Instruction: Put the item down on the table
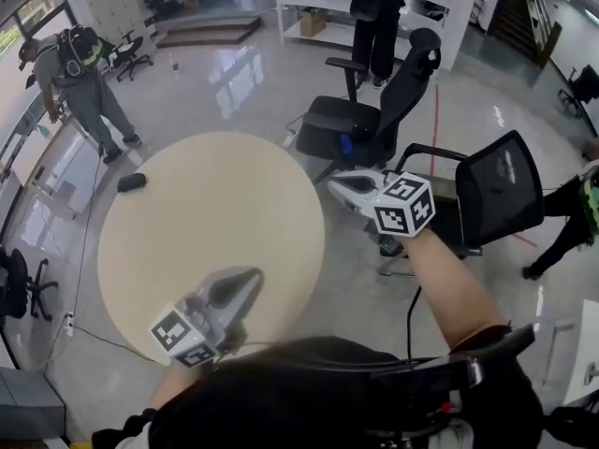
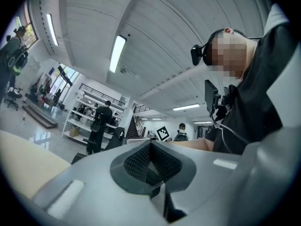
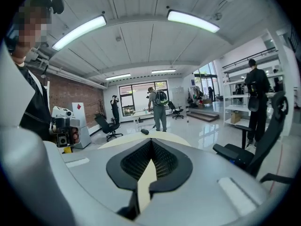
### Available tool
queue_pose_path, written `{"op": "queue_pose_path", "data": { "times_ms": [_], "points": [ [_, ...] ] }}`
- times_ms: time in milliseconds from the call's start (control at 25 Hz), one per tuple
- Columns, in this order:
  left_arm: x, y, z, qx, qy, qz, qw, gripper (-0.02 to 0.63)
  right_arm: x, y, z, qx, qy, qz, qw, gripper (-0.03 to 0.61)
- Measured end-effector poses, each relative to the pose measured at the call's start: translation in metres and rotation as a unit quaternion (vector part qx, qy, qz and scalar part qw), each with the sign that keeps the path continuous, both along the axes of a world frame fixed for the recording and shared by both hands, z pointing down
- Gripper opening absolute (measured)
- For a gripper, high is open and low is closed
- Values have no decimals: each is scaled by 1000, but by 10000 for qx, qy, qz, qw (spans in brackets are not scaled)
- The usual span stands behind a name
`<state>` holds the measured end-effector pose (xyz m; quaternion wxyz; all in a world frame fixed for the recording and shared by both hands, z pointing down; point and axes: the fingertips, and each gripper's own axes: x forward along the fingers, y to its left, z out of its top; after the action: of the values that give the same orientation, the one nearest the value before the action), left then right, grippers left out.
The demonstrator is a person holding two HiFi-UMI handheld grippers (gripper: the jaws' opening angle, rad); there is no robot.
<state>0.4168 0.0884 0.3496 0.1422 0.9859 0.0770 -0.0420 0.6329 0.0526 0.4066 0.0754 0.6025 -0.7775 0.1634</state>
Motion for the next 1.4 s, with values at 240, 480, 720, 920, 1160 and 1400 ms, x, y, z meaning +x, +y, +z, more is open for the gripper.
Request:
{"op": "queue_pose_path", "data": {
  "times_ms": [240,480,720,920,1160,1400],
  "points": [
    [43,50,-9,29,59,633,9980,-3,44,92,-17,109,52,678,9976,14],
    [75,79,-16,31,-13,1534,9882,-3,67,171,-35,320,69,1593,9867,14],
    [93,106,-21,216,-110,2205,9751,-3,56,251,-40,515,-66,2491,9671,14],
    [114,131,-4,186,-94,2385,9709,-3,54,316,-24,580,-160,3029,9511,12],
    [118,165,4,108,-183,2593,9656,-3,34,365,-27,682,-292,3279,9418,12],
    [118,170,3,132,-95,2544,9670,-3,22,380,-36,892,-284,3362,9371,12]
  ]
}}
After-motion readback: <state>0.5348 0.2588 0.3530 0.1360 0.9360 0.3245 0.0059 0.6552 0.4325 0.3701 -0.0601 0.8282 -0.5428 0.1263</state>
